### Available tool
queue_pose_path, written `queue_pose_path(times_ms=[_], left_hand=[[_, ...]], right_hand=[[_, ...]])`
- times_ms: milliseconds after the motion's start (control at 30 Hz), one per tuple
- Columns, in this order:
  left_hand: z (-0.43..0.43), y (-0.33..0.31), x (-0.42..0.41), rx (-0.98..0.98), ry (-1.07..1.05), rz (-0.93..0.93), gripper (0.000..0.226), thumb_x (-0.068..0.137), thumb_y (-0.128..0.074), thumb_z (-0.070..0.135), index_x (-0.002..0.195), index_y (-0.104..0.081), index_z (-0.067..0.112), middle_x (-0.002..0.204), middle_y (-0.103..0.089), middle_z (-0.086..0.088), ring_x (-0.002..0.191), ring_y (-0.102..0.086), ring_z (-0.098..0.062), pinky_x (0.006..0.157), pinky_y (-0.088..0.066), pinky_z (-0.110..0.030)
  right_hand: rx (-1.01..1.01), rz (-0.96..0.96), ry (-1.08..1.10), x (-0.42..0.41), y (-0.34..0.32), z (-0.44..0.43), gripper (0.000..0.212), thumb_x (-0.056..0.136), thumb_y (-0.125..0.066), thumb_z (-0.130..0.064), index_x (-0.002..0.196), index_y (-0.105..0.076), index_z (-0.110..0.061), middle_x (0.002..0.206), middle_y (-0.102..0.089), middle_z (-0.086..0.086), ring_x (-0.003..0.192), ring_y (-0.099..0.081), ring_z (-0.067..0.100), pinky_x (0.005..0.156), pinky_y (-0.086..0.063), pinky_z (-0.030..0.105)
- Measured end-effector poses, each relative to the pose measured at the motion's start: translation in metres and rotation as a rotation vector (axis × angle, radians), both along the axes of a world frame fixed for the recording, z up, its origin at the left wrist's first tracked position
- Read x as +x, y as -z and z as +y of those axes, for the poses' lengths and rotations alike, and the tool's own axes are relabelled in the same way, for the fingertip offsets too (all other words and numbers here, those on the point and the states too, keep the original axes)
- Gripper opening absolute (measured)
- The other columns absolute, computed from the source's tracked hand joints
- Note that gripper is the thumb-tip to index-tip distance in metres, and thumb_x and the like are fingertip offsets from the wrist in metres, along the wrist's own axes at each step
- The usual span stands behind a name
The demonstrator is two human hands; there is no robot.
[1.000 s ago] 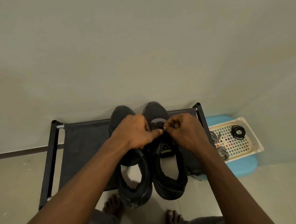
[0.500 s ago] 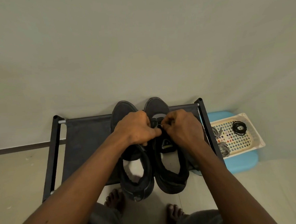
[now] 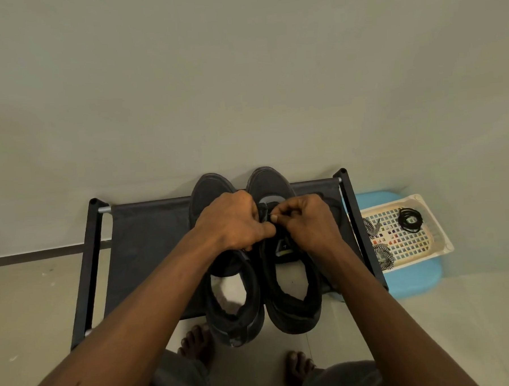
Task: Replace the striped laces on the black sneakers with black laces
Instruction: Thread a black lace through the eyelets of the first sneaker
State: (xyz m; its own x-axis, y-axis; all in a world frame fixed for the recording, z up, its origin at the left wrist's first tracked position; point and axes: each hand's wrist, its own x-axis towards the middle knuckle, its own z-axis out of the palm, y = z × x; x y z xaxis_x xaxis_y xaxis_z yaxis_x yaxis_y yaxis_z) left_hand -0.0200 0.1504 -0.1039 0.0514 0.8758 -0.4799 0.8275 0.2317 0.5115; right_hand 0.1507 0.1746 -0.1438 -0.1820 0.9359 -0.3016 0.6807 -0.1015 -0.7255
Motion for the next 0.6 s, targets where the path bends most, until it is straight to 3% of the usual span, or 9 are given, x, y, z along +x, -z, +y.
queue_pose_path(times_ms=[200, 367, 467, 600], left_hand=[[-0.001, 0.002, 0.000, 0.041, 0.012, 0.034, 0.036, 0.083, -0.071, 0.045, 0.065, -0.073, 0.014, 0.054, -0.069, 0.005, 0.055, -0.069, -0.010, 0.067, -0.063, -0.042], [0.000, 0.002, -0.004, -0.001, 0.036, -0.046, 0.038, 0.089, -0.072, 0.051, 0.077, -0.077, 0.014, 0.057, -0.072, 0.005, 0.056, -0.070, -0.005, 0.069, -0.062, -0.035], [0.000, 0.005, -0.007, -0.007, 0.037, -0.080, 0.045, 0.093, -0.066, 0.059, 0.081, -0.076, 0.017, 0.060, -0.073, 0.004, 0.059, -0.071, -0.005, 0.069, -0.059, -0.032], [0.002, 0.012, -0.009, 0.061, -0.026, -0.111, 0.025, 0.099, -0.067, 0.039, 0.082, -0.074, 0.022, 0.069, -0.076, 0.002, 0.058, -0.072, -0.004, 0.067, -0.057, -0.025]], right_hand=[[0.116, -0.216, -0.089, -0.008, -0.008, -0.004, 0.007, 0.090, -0.072, -0.028, 0.086, -0.078, -0.029, 0.081, -0.073, -0.008, 0.077, -0.068, 0.012, 0.070, -0.057, 0.034], [0.125, -0.151, -0.063, -0.008, -0.005, -0.004, 0.010, 0.092, -0.071, -0.022, 0.087, -0.077, -0.027, 0.084, -0.075, -0.009, 0.078, -0.069, 0.010, 0.073, -0.059, 0.036], [0.063, -0.098, -0.077, -0.005, -0.001, 0.001, 0.017, 0.090, -0.070, -0.016, 0.077, -0.074, -0.025, 0.076, -0.073, -0.007, 0.073, -0.070, 0.011, 0.074, -0.061, 0.042], [-0.015, -0.047, -0.059, -0.001, 0.002, 0.008, 0.014, 0.092, -0.072, -0.017, 0.082, -0.078, -0.026, 0.077, -0.076, -0.005, 0.075, -0.072, 0.012, 0.079, -0.061, 0.040]])
